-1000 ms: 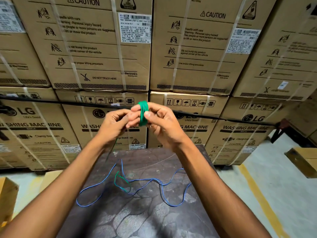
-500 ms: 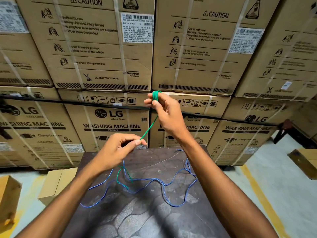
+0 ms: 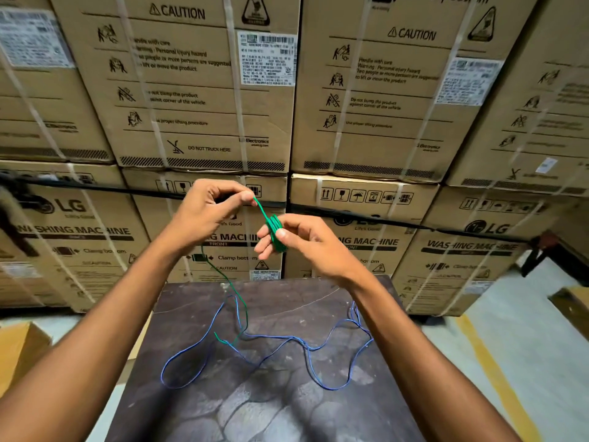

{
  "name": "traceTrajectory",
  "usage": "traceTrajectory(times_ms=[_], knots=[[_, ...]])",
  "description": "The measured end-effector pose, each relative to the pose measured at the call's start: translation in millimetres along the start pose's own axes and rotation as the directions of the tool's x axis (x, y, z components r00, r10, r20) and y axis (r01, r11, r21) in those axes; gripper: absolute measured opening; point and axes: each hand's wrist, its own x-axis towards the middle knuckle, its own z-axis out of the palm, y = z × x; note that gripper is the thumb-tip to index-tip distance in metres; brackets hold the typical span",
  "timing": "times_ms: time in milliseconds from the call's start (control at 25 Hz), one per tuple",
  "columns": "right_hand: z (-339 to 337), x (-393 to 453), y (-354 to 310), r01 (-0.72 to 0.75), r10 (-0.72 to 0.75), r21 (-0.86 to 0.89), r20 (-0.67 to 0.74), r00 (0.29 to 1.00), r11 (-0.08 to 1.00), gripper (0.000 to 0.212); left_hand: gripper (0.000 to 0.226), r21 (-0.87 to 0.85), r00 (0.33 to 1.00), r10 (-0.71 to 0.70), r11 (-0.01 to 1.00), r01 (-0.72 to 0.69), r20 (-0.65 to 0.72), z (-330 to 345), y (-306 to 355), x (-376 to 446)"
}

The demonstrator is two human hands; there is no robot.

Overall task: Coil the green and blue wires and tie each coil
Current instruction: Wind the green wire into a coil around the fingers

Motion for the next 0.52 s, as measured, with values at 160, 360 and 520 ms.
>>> traceTrajectory(times_ms=[160,360,520], knots=[[1,4,-17,0.024,-0.025,0.24,-0.002,1.0,0.97,0.031,0.013,-0.33,0.986,-0.154,0.936,0.125,-0.063,27,-20,-6],[-2,20,-34,0.177,-0.108,0.352,-0.207,0.972,0.919,0.028,0.021,-0.317,0.97,-0.243,0.921,0.225,-0.017,68,-46,-33],[-9,37,-26,0.219,-0.164,0.105,-0.381,0.91,0.97,0.029,0.023,-0.157,0.985,-0.136,0.976,0.152,0.103,82,-53,-60]])
